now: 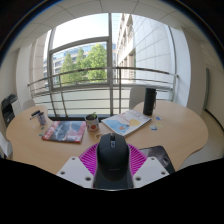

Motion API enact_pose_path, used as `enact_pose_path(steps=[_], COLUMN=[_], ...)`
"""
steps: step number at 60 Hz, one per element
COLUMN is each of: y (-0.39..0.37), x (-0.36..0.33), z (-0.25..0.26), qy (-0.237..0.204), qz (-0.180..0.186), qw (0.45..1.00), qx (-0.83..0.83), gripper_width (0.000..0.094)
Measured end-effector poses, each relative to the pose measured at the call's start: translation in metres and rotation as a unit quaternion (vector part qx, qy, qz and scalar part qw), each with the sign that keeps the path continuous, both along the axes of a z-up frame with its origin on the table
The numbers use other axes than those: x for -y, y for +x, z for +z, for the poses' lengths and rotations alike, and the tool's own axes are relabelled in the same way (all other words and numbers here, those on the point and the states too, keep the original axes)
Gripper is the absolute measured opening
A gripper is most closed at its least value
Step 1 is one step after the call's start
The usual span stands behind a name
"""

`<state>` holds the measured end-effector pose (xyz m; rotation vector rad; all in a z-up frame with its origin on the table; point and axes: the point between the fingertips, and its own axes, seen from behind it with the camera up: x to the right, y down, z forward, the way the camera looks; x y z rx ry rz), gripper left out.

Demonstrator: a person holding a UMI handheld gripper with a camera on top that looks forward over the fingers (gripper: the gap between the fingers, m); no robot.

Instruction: Arrange mouse

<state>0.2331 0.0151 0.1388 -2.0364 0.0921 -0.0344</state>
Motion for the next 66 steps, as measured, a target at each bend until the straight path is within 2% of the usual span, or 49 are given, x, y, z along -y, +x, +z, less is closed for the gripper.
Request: enact_pose_path(steps=[6, 13, 20, 24, 31, 34, 52, 66], y=[0.05, 0.073, 0.079, 0.078, 0.078, 0.077, 0.041, 0.005], x=[0.004, 0.013, 0.018, 0.02, 0.032, 0.041, 0.157, 0.264], z=[-0.079, -0.125, -0.152, -0.146, -0.125, -0.108, 0.003, 0.042], qy=[-0.064, -0.107, -0.127, -0.123, -0.117, -0.11, -0.059, -0.053], qz=[-0.005, -0.008, -0.006, -0.008, -0.012, -0.016, -0.029, -0.03], qw=[0.998, 0.994, 0.992, 0.992, 0.993, 0.994, 0.997, 0.997], qx=[0.016, 0.012, -0.001, -0.007, 0.001, 0.005, 0.044, 0.05], gripper_width=[0.0378, 0.0388, 0.0499, 0.0569, 0.0861, 0.0831, 0.0845, 0.0846])
